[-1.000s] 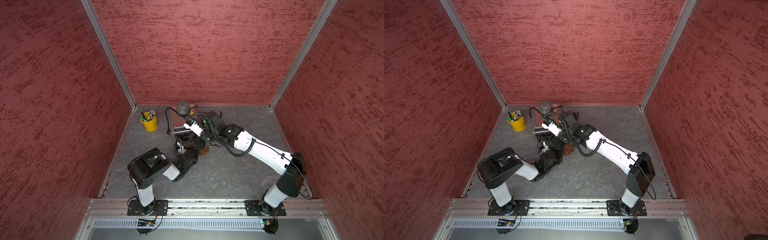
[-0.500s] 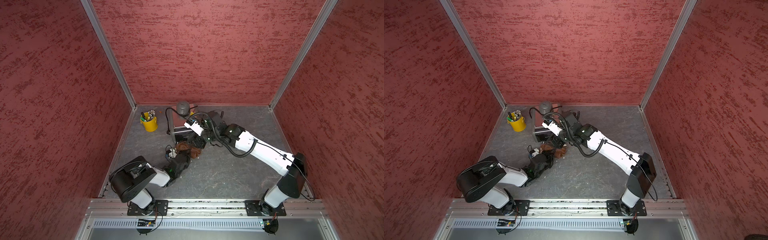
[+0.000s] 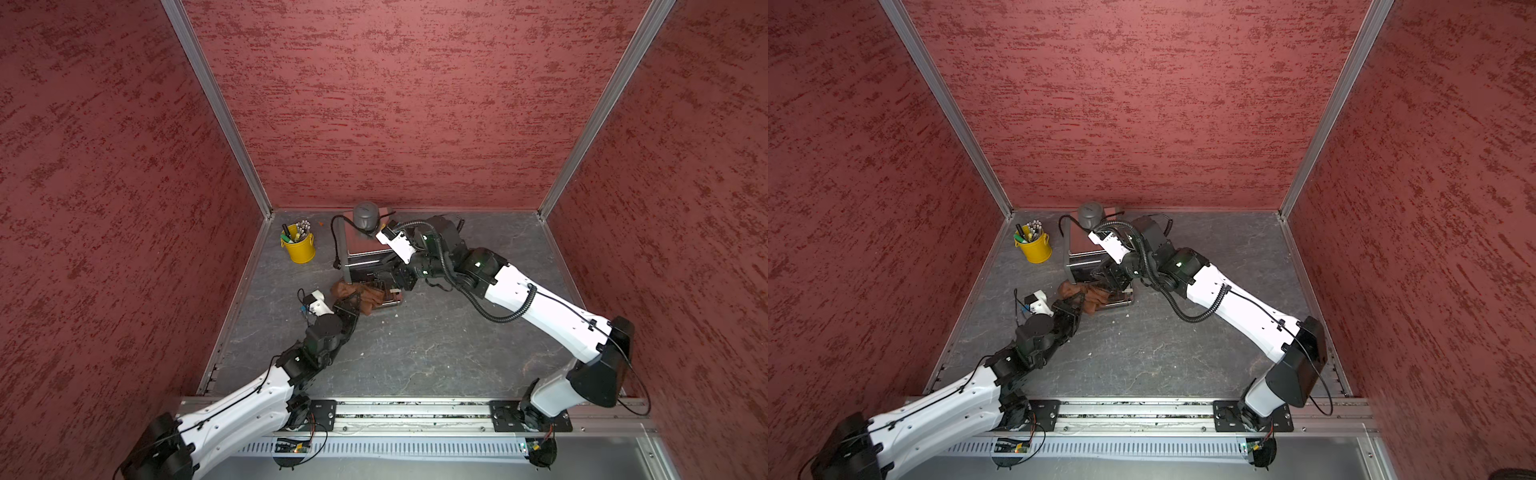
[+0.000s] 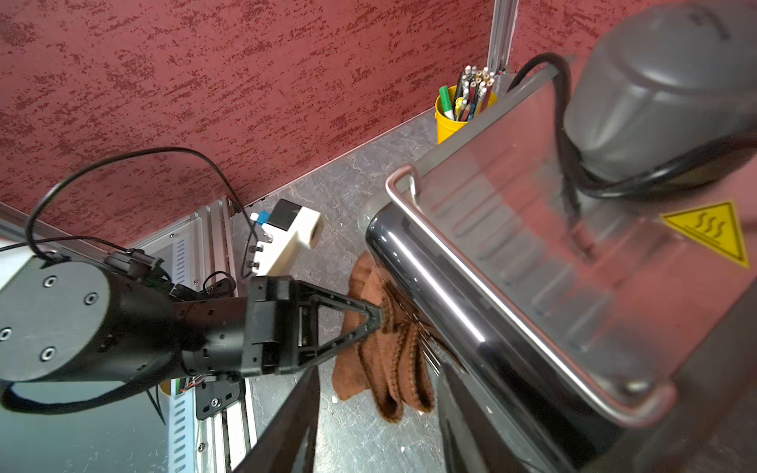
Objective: Wipe the surface of a coffee machine
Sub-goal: Wipe the dirt from the surface of the coffee machine.
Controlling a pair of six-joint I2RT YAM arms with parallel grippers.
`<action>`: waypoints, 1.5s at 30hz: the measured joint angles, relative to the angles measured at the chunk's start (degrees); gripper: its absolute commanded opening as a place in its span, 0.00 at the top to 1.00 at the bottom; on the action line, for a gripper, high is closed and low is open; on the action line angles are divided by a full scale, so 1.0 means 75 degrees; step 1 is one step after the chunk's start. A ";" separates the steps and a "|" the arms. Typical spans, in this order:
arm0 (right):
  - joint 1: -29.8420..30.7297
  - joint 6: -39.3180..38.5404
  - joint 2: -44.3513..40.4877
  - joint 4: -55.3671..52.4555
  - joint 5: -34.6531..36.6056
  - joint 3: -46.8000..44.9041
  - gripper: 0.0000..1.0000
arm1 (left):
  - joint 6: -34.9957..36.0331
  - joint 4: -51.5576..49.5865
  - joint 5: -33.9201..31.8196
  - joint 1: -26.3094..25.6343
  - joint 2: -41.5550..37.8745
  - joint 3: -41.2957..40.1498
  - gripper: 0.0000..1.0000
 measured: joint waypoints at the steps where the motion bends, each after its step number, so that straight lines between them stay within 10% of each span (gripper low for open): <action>1: -0.0015 0.0023 0.0000 0.0047 0.0009 -0.0003 0.53 | 0.0015 -0.0309 -0.0009 -0.0012 -0.0283 0.0000 1.00; 11: -0.0023 0.0157 0.0000 0.0221 0.0114 -0.0050 0.53 | 0.0880 -0.1821 -0.0073 -0.0312 -0.0609 0.1055 1.00; 45: -0.1026 0.0647 -0.0621 0.0670 0.0912 -0.0877 0.52 | 0.2285 0.0504 0.0833 -0.0618 0.3139 0.2873 1.00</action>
